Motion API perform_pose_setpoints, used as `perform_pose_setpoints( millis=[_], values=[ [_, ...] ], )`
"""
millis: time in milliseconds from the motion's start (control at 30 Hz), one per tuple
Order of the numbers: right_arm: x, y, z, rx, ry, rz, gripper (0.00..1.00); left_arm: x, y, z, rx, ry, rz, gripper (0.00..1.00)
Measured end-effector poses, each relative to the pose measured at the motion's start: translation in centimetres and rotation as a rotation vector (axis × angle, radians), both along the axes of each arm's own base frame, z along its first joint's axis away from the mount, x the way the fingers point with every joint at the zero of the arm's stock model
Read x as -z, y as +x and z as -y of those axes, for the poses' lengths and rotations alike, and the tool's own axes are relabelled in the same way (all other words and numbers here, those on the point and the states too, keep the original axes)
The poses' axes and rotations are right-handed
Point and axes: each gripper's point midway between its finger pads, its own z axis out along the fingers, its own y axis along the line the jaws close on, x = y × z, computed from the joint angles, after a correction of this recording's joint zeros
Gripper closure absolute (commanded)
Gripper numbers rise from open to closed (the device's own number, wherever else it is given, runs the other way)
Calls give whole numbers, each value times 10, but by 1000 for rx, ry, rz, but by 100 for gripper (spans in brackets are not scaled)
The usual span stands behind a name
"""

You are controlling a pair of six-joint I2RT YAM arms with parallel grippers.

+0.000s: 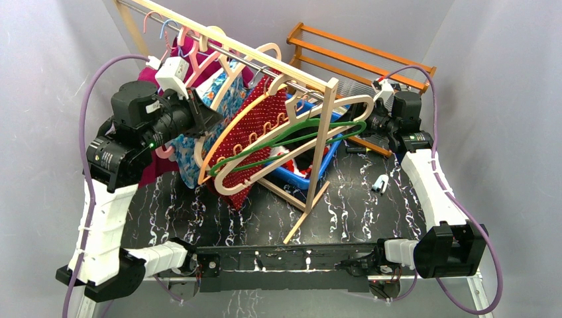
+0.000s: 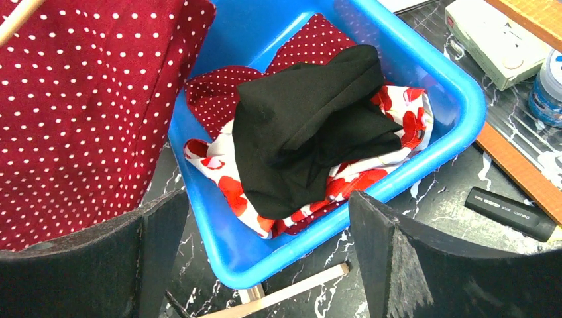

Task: Remove the skirt from the hanger
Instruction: Pick up the hanger from the clothesline.

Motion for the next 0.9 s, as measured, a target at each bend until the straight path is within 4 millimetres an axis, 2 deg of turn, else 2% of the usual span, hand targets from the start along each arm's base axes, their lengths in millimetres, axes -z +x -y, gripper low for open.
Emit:
perform_pose_setpoints(
  millis=[333, 733, 900],
  values=[
    [1, 1, 1, 4, -8, 0, 2, -8, 6, 5, 21, 13, -18, 100],
    [2, 0, 1, 4, -8, -4, 2, -9, 45, 28, 41, 2, -42, 100],
    [2, 0, 1, 3, -7, -4, 2, -16, 41, 34, 63, -44, -49, 100]
  ],
)
